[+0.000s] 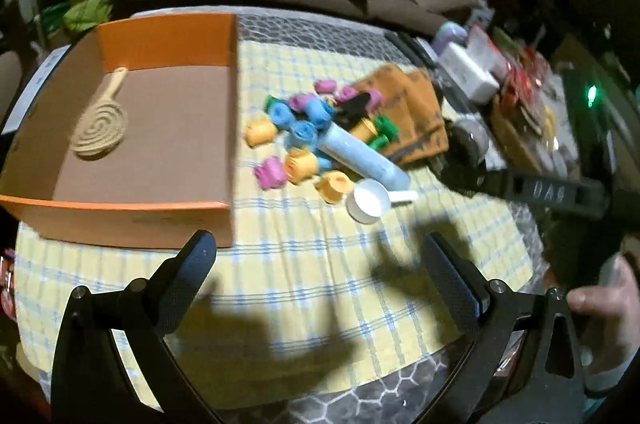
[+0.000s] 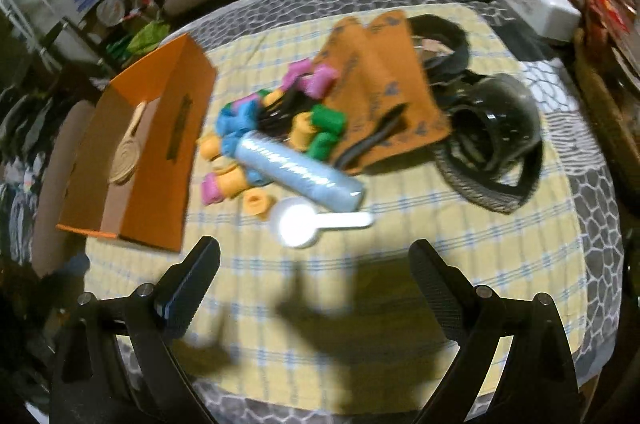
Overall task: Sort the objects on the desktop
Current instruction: 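Withdraw the right gripper and move the left gripper toward the white scoop, then grasp the white scoop with the left gripper while the right gripper grasps the hair-tie jar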
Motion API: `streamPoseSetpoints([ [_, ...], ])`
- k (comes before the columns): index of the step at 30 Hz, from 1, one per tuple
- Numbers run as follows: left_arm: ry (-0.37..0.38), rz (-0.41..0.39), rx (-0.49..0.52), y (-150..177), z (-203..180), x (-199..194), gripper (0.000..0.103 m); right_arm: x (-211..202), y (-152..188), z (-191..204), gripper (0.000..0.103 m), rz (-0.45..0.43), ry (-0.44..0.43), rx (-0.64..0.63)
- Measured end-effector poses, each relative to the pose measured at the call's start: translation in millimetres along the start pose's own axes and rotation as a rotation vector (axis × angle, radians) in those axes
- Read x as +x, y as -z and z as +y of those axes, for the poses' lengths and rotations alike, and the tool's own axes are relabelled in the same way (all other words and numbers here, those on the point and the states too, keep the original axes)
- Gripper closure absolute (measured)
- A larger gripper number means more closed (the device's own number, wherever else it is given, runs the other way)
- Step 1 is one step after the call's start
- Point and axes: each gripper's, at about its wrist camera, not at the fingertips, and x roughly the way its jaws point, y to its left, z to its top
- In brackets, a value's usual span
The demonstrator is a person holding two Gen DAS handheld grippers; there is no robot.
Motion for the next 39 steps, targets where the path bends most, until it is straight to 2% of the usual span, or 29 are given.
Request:
streamPoseSetpoints([
  [6, -0.007, 0.018, 0.081, 10, -29, 33, 0.001, 2, -6, -26, 0.006, -0.033, 0.003, 0.046],
  [15, -0.065, 0.033, 0.201, 6, -56, 84, 0.001, 15, -14, -66, 0.006, -0.059, 0.026, 0.101],
  [29, -0.075, 0.067, 0.240, -8, -68, 133, 0.006, 8, -23, -151, 0.006, -0.113, 0.116, 0.220],
  [33, -0.080, 0.078, 0.251, -11, -69, 143, 0.010, 14, -25, -167, 0.006, -0.106, 0.149, 0.255],
  [37, -0.099, 0.079, 0.270, -12, -71, 150, 0.016, 12, -27, -173, 0.006, -0.137, 0.132, 0.281],
  [39, -0.112, 0.072, 0.285, -13, -71, 152, 0.025, 11, -31, -175, 0.006, -0.163, 0.112, 0.284],
])
